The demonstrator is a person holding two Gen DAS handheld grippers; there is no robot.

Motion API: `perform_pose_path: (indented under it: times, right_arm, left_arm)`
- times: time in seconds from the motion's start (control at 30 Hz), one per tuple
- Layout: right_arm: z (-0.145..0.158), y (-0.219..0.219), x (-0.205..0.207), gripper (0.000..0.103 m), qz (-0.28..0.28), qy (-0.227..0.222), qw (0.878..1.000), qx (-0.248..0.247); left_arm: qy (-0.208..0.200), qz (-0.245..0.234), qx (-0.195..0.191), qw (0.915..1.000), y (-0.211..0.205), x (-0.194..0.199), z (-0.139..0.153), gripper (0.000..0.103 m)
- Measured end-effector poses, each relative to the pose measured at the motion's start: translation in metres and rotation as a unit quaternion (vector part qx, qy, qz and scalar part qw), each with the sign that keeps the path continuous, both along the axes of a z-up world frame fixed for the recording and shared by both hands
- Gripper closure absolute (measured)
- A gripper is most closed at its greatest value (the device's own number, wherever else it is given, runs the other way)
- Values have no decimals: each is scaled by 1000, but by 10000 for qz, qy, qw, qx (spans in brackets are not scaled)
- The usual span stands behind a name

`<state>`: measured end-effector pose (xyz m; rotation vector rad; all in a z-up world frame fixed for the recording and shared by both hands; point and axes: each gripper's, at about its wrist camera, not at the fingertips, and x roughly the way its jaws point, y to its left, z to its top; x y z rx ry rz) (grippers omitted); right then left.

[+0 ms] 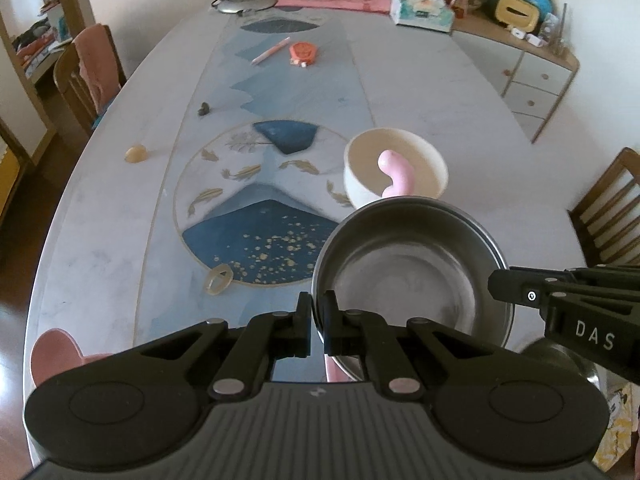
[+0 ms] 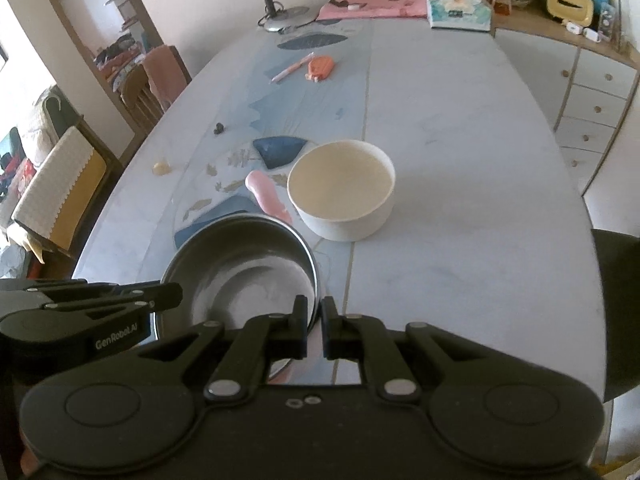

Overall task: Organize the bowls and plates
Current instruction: 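Carry the pot with both grippers and lower it into the steel bowl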

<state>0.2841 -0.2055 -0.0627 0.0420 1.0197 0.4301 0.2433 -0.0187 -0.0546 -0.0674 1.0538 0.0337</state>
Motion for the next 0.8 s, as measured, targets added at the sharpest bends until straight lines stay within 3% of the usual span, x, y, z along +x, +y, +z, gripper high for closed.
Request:
perform_pose_path:
  times: [0.33,0.8]
  right_arm:
    - [24,-29,-36,96,-315,-236,9992,28]
    - [34,-76,-94,96,-981,-309,9947,64]
  left_arm:
    - [-152,-357,-27,9992,-31,-27,23,99]
    - [-255,-1057,-84,9940,-76,-66,34,99]
